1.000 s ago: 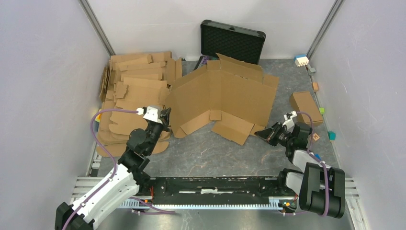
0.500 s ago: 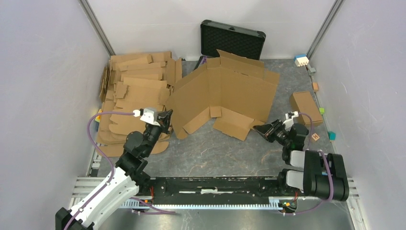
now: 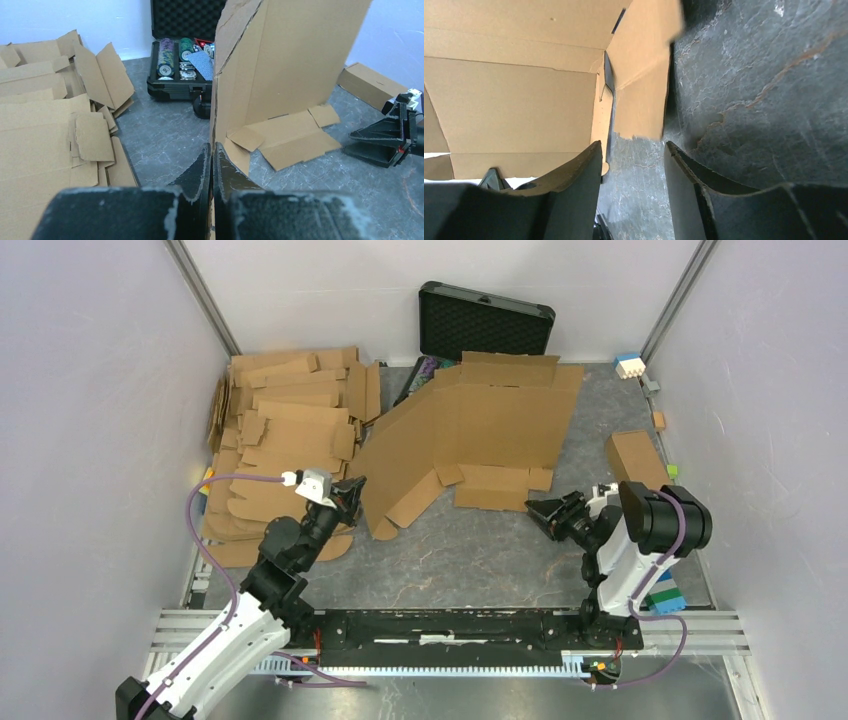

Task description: Fold the paper box

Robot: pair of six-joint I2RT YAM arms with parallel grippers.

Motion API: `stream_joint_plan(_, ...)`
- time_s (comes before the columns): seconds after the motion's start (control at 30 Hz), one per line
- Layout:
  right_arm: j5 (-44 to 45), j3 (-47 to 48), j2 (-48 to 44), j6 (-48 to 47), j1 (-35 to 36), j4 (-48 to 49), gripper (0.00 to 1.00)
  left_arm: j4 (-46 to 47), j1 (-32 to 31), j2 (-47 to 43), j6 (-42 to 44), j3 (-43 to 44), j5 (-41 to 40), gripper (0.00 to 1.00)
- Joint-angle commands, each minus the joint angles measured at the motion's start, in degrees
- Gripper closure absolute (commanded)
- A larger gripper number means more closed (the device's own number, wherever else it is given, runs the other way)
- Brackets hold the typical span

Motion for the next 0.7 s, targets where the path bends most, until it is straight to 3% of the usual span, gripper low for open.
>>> stream_joint_plan(0.0, 1.34, -6.85, 0.53, -0.85, 0.10, 14.47, 0.45, 1.16, -0.39, -0.08, -1.12, 0.45, 0.15, 0.98)
stream_joint_plan(0.23, 4.44, -6.50, -11.93, -11.59, -1.39, -7.42, 0.39, 0.95, -0.40, 0.06, -0.23, 0.54, -0.49, 0.98)
stream_joint_plan(0.53, 14.39, 3.51, -38.51, -35.45, -4.15, -42.93, 0.33, 0.79, -0.52, 0.70, 0.53, 0.89, -0.40, 0.98)
stream_joint_plan(0.6, 18.23, 5.66, -43.52, -39.03, -3.89, -45.24, 0.31, 0.85, -0.48, 0.72, 0.57, 0.98, -0.39, 0.98)
stream_joint_plan(0.67, 21.51, 5.52, -46.62, -38.93, -2.98, -40.89, 0.30, 0.95, -0.54, 0.83, 0.48, 1.06, -0.48, 0.98)
